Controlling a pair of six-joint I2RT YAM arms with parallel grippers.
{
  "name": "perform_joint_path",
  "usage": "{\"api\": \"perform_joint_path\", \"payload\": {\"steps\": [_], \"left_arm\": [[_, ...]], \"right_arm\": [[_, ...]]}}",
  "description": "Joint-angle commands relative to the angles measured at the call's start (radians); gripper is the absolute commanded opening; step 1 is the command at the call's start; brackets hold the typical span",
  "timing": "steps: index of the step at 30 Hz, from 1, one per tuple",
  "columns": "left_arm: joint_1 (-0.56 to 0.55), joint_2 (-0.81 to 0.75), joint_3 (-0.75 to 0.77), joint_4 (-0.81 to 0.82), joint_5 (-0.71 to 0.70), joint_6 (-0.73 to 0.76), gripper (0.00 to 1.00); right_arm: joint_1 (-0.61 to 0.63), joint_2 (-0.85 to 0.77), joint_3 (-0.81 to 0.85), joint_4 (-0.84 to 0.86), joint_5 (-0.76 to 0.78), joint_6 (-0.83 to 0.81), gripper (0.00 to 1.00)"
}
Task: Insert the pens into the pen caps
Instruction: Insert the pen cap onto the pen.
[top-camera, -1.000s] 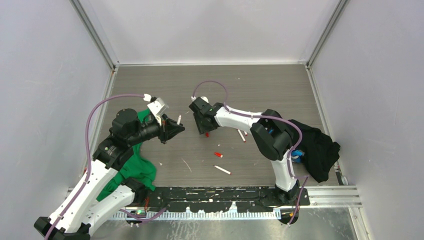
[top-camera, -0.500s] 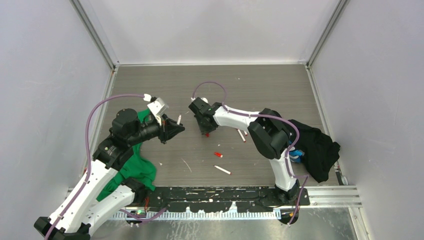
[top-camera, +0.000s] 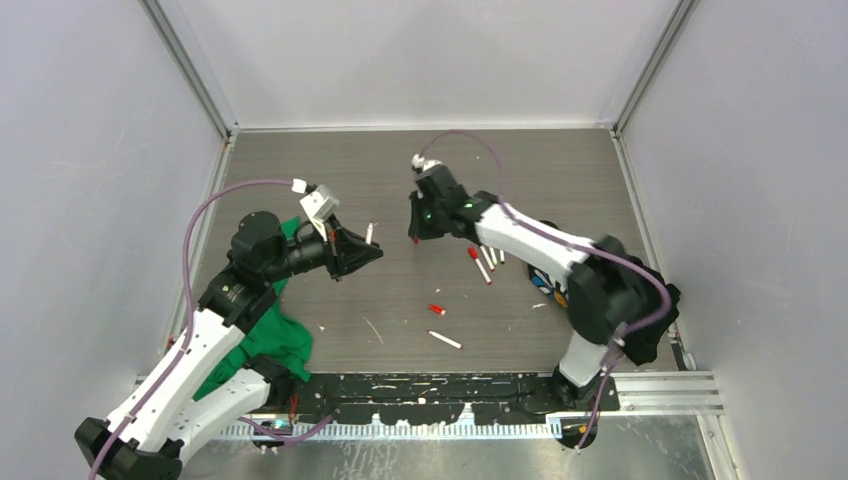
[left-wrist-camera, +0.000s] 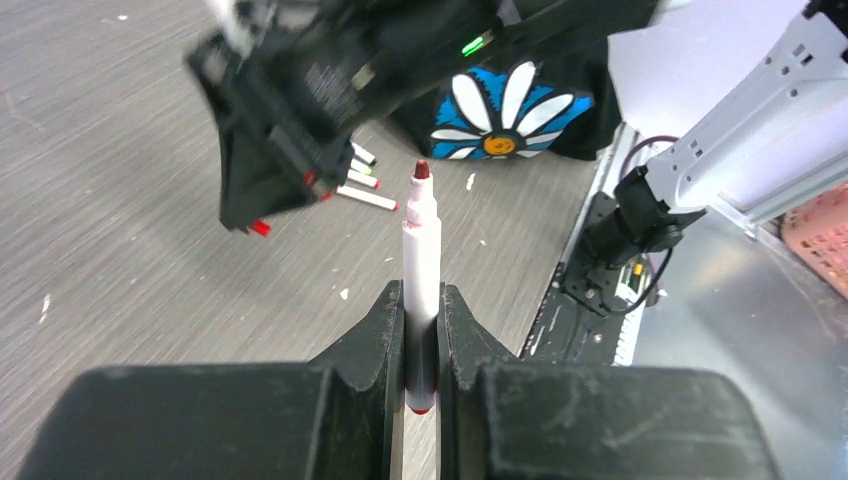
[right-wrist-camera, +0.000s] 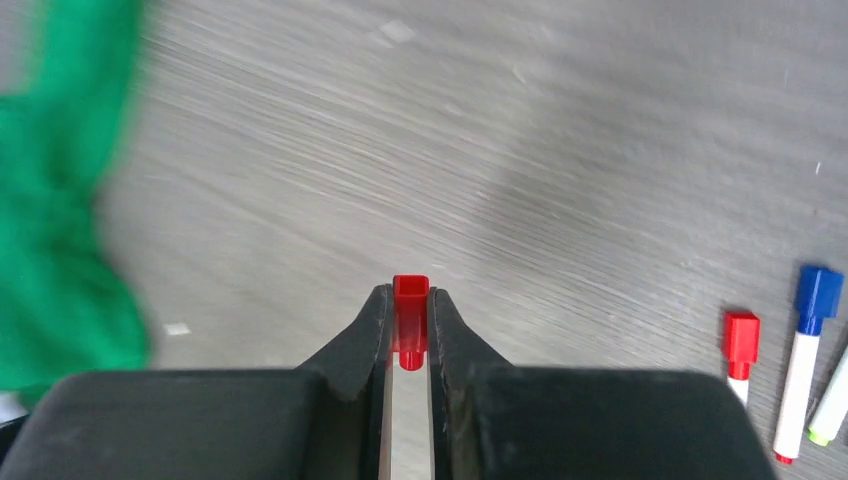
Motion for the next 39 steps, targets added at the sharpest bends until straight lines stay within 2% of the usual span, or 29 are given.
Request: {"api": "perform_joint_path", "payload": {"steps": [1, 3, 9, 16, 20, 39], "left_arm": [[-0.004, 0.016, -0.029, 0.252, 0.132, -0.142, 0.0], [-0.002, 0.019, -0.056, 0.351, 0.193, -0.186, 0.0], [-0.002, 0.054, -0.112, 0.59, 0.364, -0.334, 0.0], [-0.002, 0.072, -0.125, 0.668, 0.394, -0.382, 0.0], [-0.002, 0.079, -0.122, 0.668, 0.403, -0.385, 0.0], [-0.002, 0.09, -0.117, 0.668, 0.42, -0.391, 0.0]], "right_arm": [[0.003, -0.32, -0.096, 0.378, -0.15, 0.074, 0.01], [0.0, -0.423, -0.181, 0.517, -0.2, 0.118, 0.01], [0.0, -0.616, -0.464, 1.106, -0.287, 0.312, 0.01], [0.0, -0.656, -0.554, 1.374, -0.383, 0.441, 0.01], [-0.001, -0.658, -0.572, 1.42, -0.418, 0.465, 0.01], [0.039, -0.604, -0.492, 1.378, -0.503, 0.444, 0.01]]}}
